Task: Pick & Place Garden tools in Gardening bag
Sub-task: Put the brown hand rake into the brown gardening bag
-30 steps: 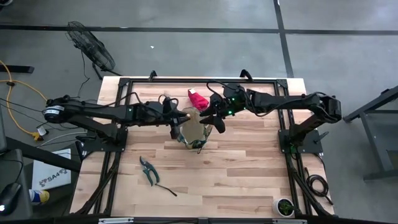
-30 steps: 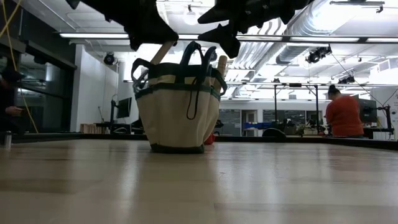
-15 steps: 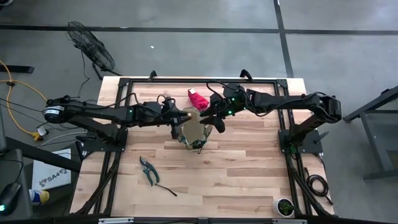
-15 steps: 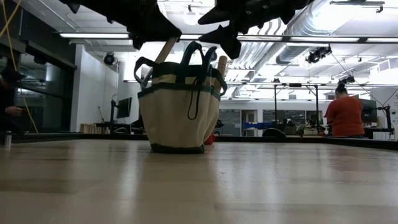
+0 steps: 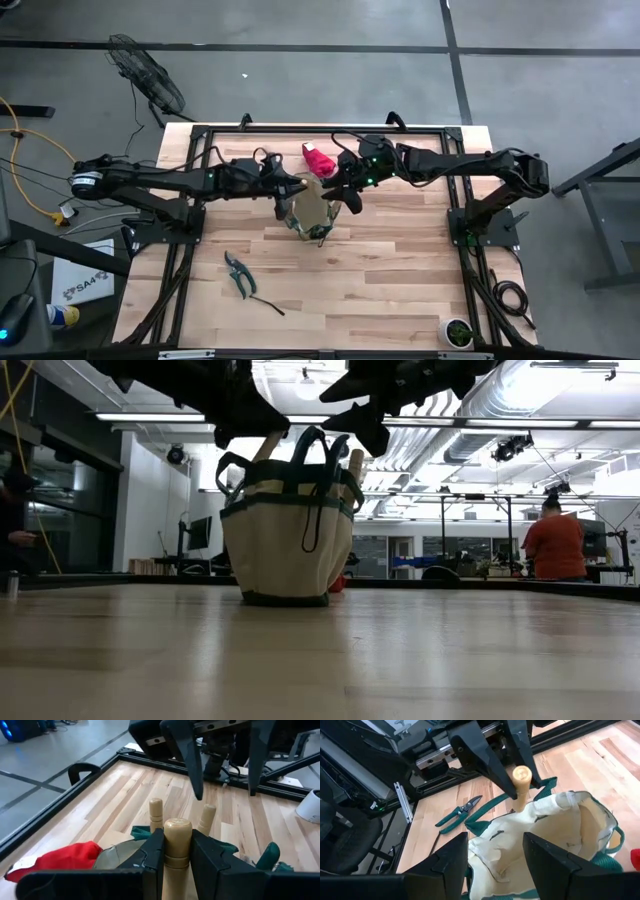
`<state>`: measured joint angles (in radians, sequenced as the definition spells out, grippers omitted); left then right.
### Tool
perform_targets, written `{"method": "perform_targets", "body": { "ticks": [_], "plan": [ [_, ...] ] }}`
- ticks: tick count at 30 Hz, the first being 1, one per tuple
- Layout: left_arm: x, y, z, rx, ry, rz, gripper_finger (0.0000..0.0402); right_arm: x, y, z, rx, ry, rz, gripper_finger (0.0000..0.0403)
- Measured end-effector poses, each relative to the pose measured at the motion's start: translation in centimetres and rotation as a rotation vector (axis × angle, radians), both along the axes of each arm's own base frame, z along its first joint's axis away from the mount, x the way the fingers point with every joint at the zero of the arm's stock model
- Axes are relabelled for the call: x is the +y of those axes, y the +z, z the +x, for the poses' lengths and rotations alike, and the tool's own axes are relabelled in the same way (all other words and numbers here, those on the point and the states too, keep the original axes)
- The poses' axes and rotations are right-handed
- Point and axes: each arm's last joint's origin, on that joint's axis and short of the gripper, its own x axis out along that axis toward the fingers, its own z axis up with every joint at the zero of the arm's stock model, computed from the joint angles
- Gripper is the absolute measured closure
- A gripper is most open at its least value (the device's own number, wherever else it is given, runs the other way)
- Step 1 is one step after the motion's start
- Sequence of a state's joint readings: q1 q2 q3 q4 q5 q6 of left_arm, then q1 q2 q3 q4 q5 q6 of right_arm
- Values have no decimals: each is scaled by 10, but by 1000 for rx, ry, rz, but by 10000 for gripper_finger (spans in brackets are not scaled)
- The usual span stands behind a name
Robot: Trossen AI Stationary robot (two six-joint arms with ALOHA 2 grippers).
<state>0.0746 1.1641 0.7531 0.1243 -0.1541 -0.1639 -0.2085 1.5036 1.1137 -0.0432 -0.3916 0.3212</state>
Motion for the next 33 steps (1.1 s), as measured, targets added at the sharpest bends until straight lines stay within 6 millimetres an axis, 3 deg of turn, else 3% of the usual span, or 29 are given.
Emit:
{"method": "perform_targets", "body": {
  "ticks": [18,25,33],
  "plan": [
    [-1,-5,-1,2,1,-24,342,0,-1,-1,12,1,-1,221],
    [1,-5,-1,-3,67,-30,259,1,-1,0,13,-25,-20,221],
    [0,-5,-1,-3,52,-35,264,7,2,3,-27,-58,-61,221]
  ]
}}
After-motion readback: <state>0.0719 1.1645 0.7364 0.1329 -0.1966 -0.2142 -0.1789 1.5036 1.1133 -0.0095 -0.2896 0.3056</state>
